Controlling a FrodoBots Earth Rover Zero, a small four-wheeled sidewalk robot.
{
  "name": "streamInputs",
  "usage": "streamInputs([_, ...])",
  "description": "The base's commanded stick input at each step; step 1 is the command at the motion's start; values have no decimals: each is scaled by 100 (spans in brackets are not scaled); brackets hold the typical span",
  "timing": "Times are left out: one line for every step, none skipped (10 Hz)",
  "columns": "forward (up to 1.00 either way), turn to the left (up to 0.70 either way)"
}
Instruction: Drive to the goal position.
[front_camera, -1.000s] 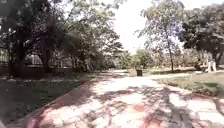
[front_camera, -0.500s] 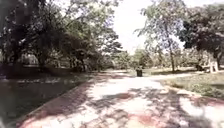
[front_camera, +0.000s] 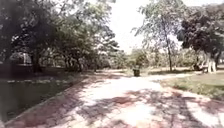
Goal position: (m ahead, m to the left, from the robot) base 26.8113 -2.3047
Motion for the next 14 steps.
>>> streamInputs([70,0])
streamInputs([70,0])
streamInputs([70,0])
streamInputs([70,0])
streamInputs([70,0])
streamInputs([70,0])
streamInputs([70,0])
streamInputs([70,0])
streamInputs([70,0])
streamInputs([70,0])
streamInputs([70,0])
streamInputs([70,0])
streamInputs([70,0])
streamInputs([70,0])
